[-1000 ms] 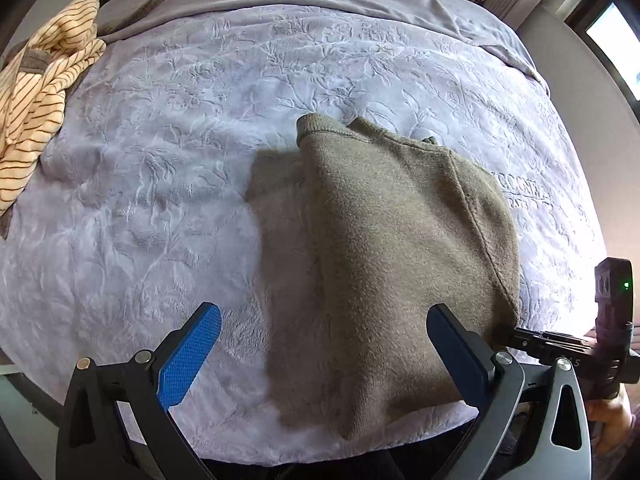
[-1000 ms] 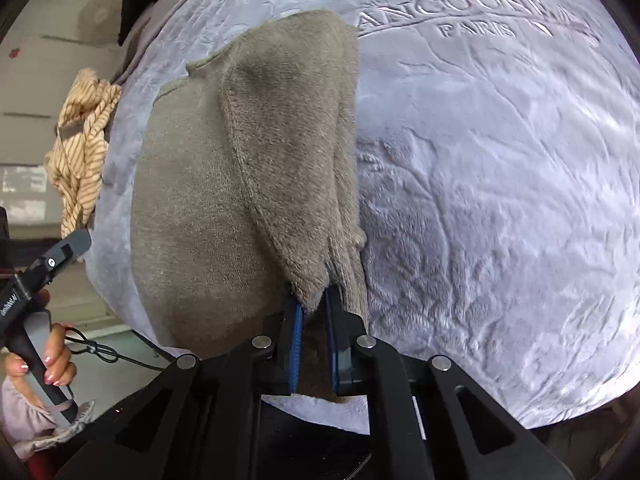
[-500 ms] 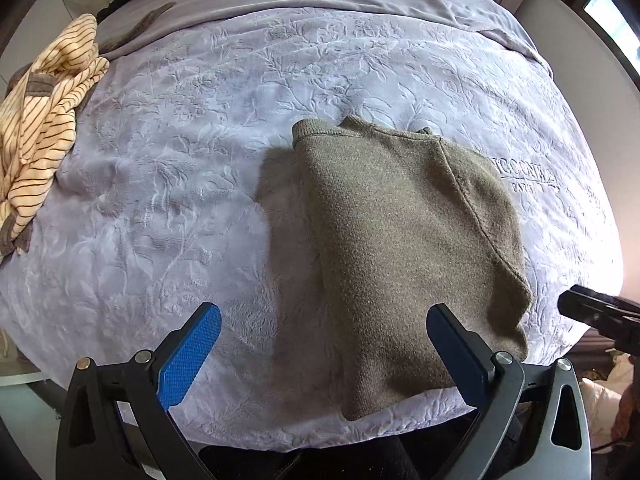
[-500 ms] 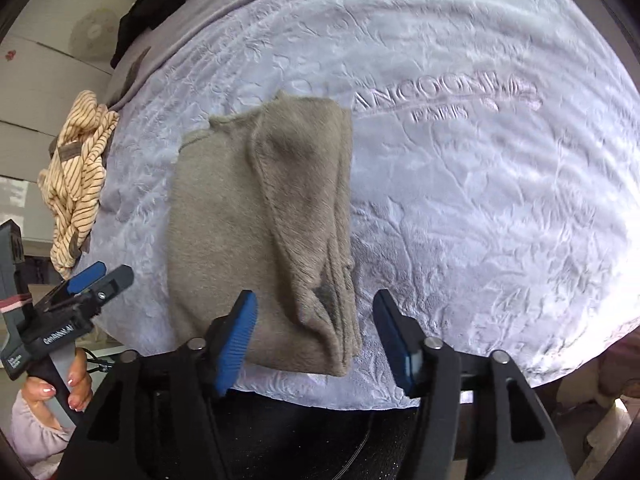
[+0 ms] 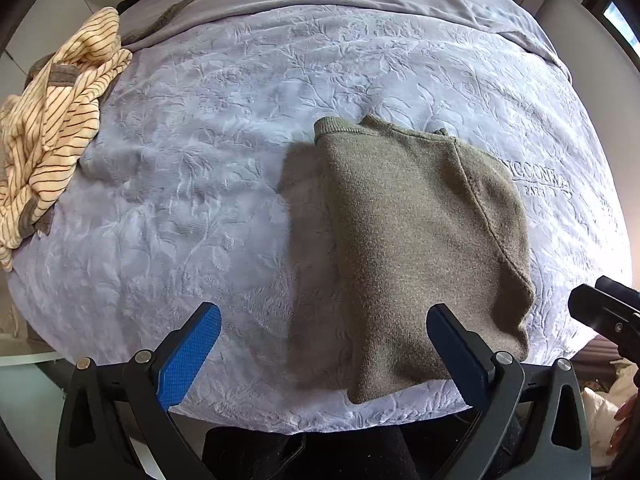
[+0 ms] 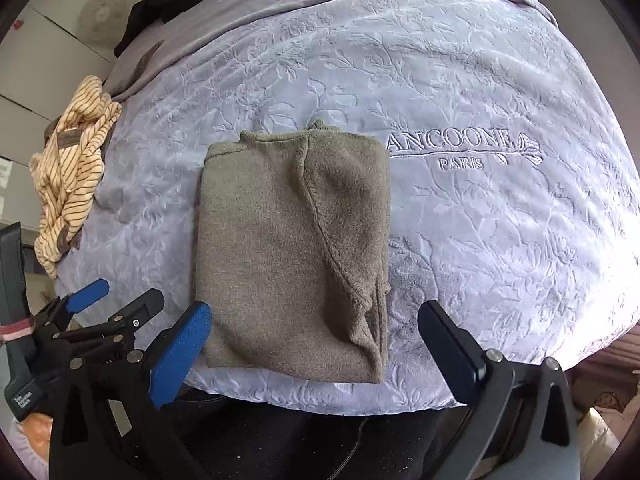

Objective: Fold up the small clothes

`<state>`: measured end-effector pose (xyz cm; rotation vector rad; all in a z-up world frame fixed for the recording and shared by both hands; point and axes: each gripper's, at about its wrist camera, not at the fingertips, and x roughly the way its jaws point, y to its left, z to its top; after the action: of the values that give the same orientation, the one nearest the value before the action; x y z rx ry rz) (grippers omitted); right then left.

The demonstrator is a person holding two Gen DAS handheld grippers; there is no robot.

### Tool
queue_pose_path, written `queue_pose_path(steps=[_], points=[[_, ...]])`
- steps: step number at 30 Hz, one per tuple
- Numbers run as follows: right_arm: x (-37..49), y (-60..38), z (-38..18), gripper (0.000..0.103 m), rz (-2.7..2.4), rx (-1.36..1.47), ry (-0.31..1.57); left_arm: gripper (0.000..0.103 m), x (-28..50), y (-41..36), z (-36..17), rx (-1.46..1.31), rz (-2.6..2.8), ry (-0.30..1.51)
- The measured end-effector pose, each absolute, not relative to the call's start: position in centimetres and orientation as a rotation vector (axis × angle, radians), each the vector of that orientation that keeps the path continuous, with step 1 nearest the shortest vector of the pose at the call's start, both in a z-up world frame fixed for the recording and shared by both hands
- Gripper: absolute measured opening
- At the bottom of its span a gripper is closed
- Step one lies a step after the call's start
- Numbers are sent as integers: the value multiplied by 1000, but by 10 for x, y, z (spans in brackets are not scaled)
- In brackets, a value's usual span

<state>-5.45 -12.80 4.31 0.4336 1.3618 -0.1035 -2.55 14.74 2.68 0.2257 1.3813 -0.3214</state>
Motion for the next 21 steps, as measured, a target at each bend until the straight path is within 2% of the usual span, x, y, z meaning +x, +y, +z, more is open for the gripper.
queue_pose_path(steps=[21], points=[[-49, -120, 48, 103, -139, 369, 1410, 103, -29, 140, 41, 240, -309, 1369]])
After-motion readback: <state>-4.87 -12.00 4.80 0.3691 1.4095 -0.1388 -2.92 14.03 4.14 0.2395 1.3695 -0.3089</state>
